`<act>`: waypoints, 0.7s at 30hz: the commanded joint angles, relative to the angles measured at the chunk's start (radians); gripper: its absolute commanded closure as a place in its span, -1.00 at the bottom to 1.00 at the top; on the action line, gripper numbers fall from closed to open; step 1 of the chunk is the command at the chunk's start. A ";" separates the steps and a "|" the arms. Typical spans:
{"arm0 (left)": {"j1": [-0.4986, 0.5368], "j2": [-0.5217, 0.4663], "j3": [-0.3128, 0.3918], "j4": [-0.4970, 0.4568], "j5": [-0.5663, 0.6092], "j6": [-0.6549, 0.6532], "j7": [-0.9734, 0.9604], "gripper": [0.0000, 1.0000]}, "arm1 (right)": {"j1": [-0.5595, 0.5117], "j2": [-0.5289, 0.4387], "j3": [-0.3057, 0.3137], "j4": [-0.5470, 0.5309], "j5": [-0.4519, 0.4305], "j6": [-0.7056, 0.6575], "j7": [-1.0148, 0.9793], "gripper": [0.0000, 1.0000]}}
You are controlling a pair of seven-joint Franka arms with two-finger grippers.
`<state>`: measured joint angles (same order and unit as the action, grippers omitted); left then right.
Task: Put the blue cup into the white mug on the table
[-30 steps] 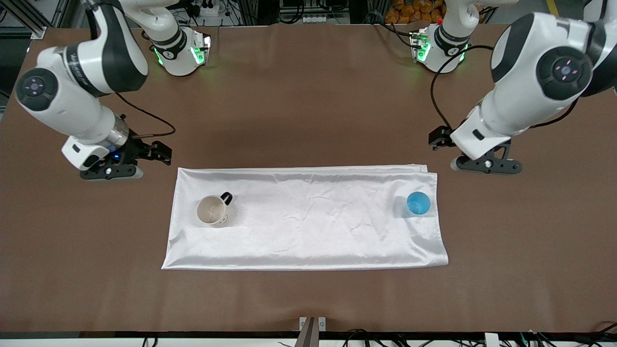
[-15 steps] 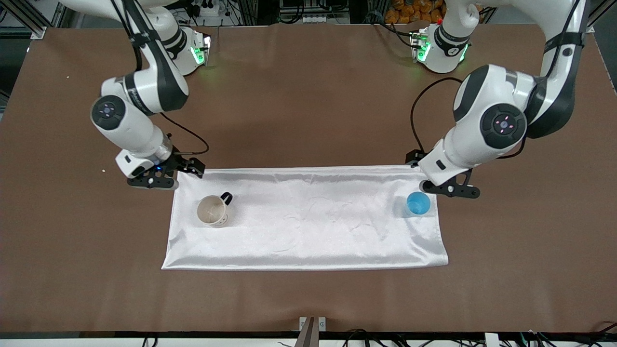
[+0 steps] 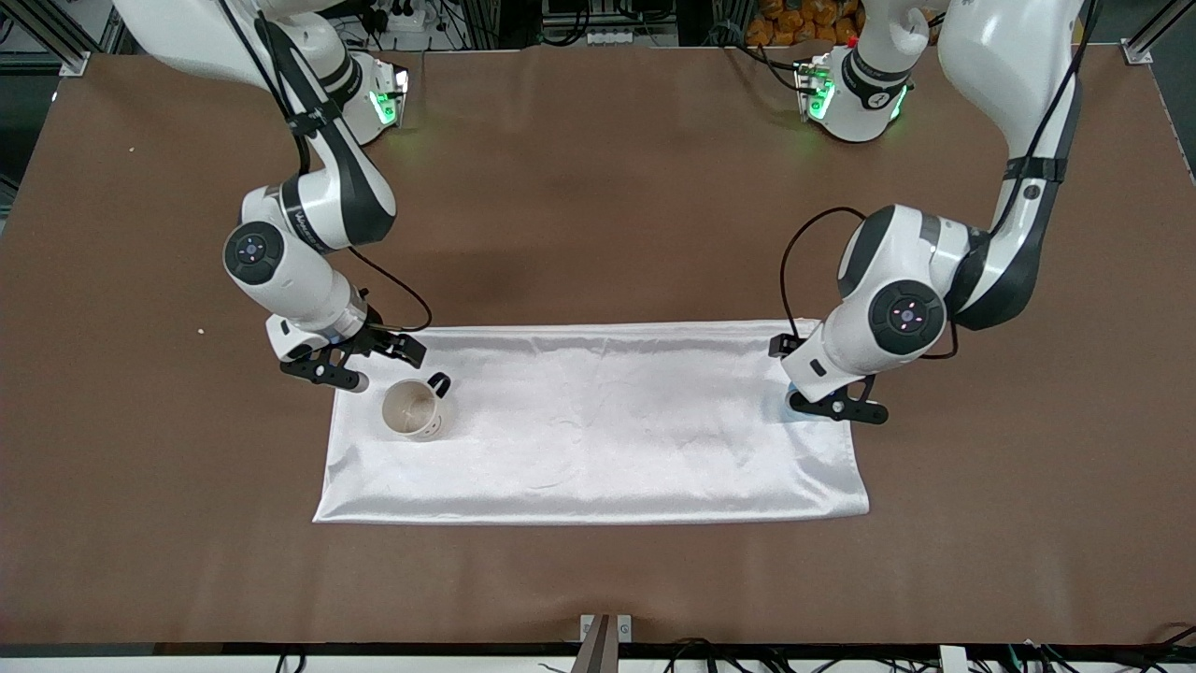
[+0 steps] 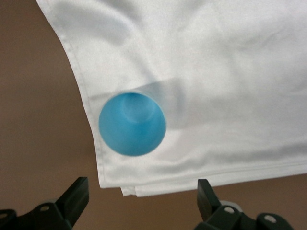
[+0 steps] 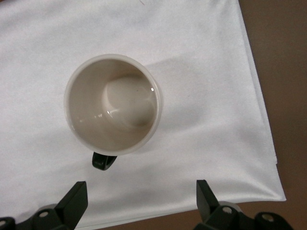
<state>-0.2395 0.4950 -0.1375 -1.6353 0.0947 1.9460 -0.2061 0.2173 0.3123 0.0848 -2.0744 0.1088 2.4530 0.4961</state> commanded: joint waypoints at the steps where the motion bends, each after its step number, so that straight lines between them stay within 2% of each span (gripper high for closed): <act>1: -0.003 0.036 -0.005 0.008 0.037 0.048 -0.018 -1.00 | 0.016 0.063 0.001 0.065 0.034 -0.002 0.019 -1.00; 12: -0.020 0.077 -0.005 0.008 0.039 0.110 -0.018 -1.00 | 0.042 0.142 0.000 0.077 0.032 0.112 0.016 -1.00; 21: -0.023 0.117 -0.004 0.008 0.040 0.142 -0.018 -1.00 | 0.040 0.194 -0.002 0.122 0.014 0.127 0.004 -1.00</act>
<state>-0.2616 0.5847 -0.1391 -1.6353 0.1035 2.0606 -0.2061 0.2556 0.4643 0.0840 -2.0061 0.1209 2.5793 0.5040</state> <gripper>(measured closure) 0.000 0.000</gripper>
